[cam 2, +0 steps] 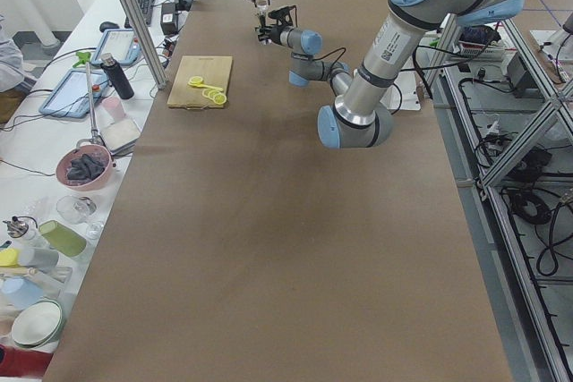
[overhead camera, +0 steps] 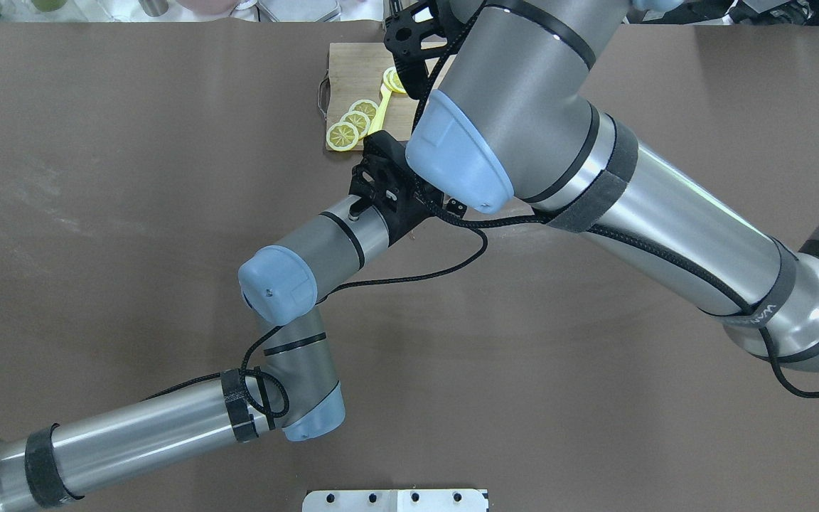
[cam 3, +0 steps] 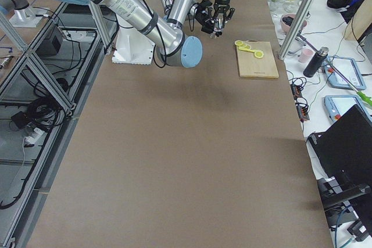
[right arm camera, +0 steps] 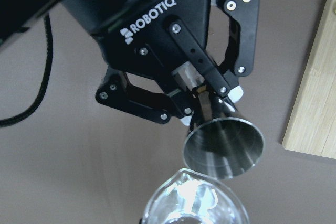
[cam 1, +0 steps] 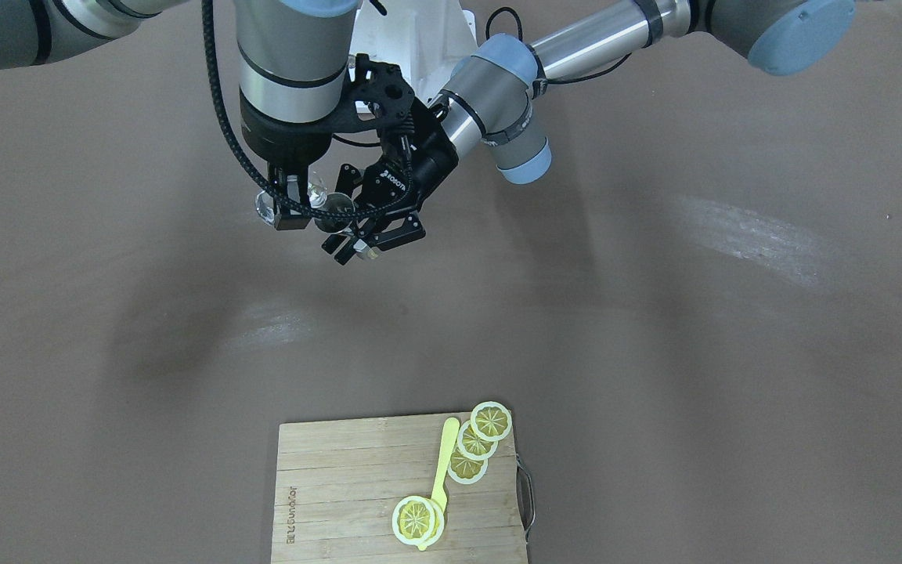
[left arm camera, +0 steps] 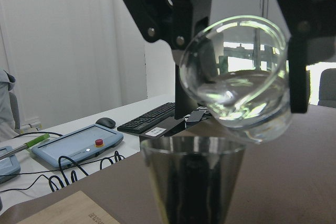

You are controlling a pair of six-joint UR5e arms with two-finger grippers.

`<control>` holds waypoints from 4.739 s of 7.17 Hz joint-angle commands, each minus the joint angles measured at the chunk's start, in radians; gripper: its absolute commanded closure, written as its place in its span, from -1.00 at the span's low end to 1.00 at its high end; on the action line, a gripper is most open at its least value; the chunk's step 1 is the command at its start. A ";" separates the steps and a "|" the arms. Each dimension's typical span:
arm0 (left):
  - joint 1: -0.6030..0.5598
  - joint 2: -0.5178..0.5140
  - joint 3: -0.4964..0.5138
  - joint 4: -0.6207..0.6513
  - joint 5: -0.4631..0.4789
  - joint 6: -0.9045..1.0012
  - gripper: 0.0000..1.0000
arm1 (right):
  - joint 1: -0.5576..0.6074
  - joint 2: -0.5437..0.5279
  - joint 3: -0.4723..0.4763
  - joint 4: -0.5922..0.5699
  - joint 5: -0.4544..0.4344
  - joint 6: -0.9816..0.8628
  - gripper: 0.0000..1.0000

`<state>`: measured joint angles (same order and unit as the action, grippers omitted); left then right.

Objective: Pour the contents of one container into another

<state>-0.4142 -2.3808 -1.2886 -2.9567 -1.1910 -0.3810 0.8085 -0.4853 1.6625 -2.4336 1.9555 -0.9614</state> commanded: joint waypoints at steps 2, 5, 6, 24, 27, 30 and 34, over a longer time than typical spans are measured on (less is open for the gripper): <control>0.000 0.000 0.000 -0.001 0.001 0.001 1.00 | -0.005 0.030 -0.042 -0.044 -0.020 -0.040 1.00; 0.000 0.000 0.000 0.001 0.001 0.001 1.00 | -0.003 0.071 -0.102 -0.045 -0.024 -0.065 1.00; 0.000 0.000 0.000 0.001 0.001 0.001 1.00 | -0.003 0.088 -0.130 -0.045 -0.026 -0.065 1.00; -0.024 0.040 -0.006 -0.002 0.002 0.001 1.00 | 0.179 -0.175 0.170 0.138 0.141 -0.111 1.00; -0.103 0.191 -0.020 -0.126 -0.002 0.002 1.00 | 0.216 -0.365 0.310 0.334 0.238 -0.108 1.00; -0.170 0.485 -0.102 -0.335 -0.012 -0.001 1.00 | 0.228 -0.548 0.364 0.606 0.333 0.017 1.00; -0.290 0.704 -0.124 -0.400 -0.150 -0.001 1.00 | 0.261 -0.804 0.356 1.027 0.437 0.169 1.00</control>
<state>-0.6673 -1.7245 -1.4118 -3.3503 -1.2964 -0.3819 1.0654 -1.1861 2.0233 -1.5807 2.3729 -0.8563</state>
